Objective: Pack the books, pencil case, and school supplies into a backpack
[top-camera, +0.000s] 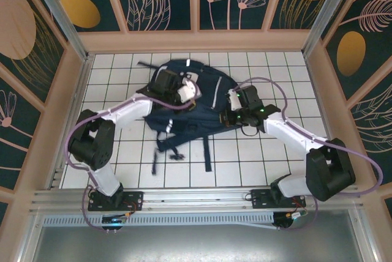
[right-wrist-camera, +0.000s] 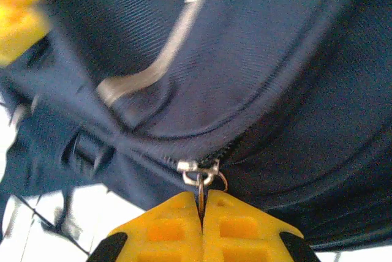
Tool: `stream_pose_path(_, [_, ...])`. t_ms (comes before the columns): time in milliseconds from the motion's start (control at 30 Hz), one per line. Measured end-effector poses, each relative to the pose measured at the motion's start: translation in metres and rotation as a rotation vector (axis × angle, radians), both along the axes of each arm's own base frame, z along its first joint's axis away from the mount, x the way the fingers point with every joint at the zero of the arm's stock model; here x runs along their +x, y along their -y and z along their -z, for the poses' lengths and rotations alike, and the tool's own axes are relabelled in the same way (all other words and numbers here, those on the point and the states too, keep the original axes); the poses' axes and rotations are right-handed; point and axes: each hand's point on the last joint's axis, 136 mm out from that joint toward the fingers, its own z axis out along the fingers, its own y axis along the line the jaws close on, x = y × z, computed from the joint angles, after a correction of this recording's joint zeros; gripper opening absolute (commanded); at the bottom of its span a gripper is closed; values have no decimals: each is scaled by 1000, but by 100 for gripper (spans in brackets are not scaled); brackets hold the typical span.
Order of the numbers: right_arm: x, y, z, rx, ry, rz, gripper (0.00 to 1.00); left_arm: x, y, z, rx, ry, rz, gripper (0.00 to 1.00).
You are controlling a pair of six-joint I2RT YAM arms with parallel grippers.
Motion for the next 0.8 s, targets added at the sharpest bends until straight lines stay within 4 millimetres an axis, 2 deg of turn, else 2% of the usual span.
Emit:
stream_pose_path(133, [0,-57,-13,72,56,-92,0,43,-34,0,10,-111,-266,34])
stream_pose_path(233, [-8,-87,1,99,7,-116,0,63,-57,-9,-35,-187,-489,37])
stream_pose_path(333, [-17,-106,24,96,-71,-125,0,72,-69,-21,-135,-271,-647,38])
stream_pose_path(433, [-19,-119,37,93,-112,-132,0,51,-74,-18,-217,-408,-756,39])
stream_pose_path(567, [-18,-128,38,101,-116,-137,0,18,-71,2,-279,-618,-841,39])
stream_pose_path(800, [-19,-137,32,124,-86,-152,0,-11,-59,34,-340,-890,-920,38])
